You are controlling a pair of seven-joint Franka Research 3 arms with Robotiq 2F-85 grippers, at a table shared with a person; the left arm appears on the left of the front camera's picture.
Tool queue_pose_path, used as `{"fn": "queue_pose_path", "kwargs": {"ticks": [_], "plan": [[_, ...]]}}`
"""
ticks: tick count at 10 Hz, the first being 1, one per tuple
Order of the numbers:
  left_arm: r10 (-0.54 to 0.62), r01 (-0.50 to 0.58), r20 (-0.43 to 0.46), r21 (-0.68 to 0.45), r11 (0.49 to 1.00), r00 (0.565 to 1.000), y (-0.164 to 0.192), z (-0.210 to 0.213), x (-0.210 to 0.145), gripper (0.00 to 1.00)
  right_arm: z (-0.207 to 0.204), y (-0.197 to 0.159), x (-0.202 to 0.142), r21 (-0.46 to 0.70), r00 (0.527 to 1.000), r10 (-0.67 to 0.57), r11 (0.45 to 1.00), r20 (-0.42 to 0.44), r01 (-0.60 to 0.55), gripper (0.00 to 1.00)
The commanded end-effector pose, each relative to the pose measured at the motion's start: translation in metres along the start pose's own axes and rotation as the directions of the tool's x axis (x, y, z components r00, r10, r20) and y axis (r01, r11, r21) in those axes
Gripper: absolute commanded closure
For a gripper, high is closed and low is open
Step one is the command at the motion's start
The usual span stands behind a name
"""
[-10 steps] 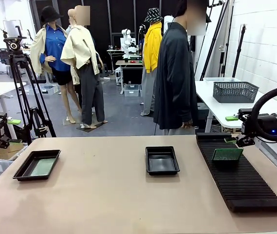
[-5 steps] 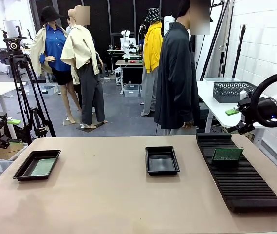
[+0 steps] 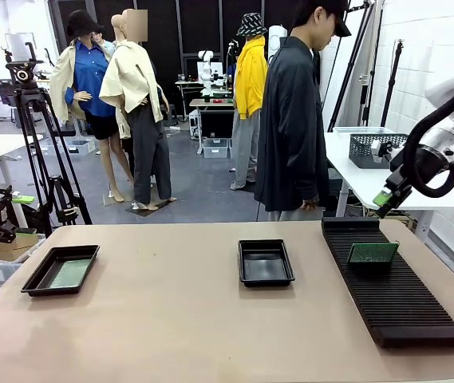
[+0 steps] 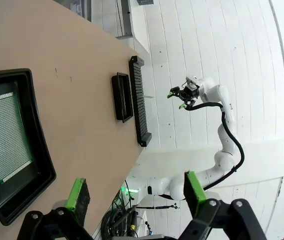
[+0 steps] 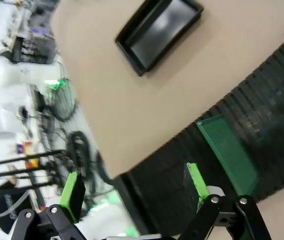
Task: Inspect and transfer BCBs to ESD trays.
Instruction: Pick up the Blank PCB from the PCB Rack and place it in the right ESD tray.
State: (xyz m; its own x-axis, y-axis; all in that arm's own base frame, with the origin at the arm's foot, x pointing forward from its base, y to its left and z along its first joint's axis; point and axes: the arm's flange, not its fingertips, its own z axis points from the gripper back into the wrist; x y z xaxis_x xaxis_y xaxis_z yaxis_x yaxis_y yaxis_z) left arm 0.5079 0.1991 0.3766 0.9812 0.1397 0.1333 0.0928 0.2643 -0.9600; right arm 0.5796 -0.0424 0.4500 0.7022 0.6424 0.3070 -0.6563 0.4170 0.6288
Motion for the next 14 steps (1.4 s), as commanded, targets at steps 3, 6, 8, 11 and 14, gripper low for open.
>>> {"fn": "queue_pose_path", "kwargs": {"ticks": [3,6,8,11,14], "plan": [[-0.002,0.002,0.019,0.000,1.000,1.000,-0.003,-0.001,-0.002,0.00,-0.021,0.013,0.007,-0.221,0.941,0.286,0.921,-0.178,-0.322,0.00],[-0.002,0.002,0.019,0.000,1.000,1.000,-0.003,-0.001,-0.002,0.00,-0.037,0.019,0.017,-0.300,0.868,0.351,0.836,-0.353,-0.460,0.00],[-0.002,0.002,0.019,0.000,1.000,1.000,-0.003,-0.001,-0.002,0.00,-0.050,0.017,0.019,-0.316,0.826,0.374,0.793,-0.423,-0.521,0.00],[-0.002,0.002,0.019,0.000,1.000,1.000,-0.003,-0.001,-0.002,0.00,-0.060,0.019,0.019,-0.281,0.734,0.398,0.739,-0.551,-0.612,0.00],[-0.002,0.002,0.019,0.000,1.000,1.000,-0.003,-0.001,-0.002,0.00,-0.070,0.021,0.014,-0.326,0.710,0.387,0.690,-0.588,-0.646,0.00]]}}
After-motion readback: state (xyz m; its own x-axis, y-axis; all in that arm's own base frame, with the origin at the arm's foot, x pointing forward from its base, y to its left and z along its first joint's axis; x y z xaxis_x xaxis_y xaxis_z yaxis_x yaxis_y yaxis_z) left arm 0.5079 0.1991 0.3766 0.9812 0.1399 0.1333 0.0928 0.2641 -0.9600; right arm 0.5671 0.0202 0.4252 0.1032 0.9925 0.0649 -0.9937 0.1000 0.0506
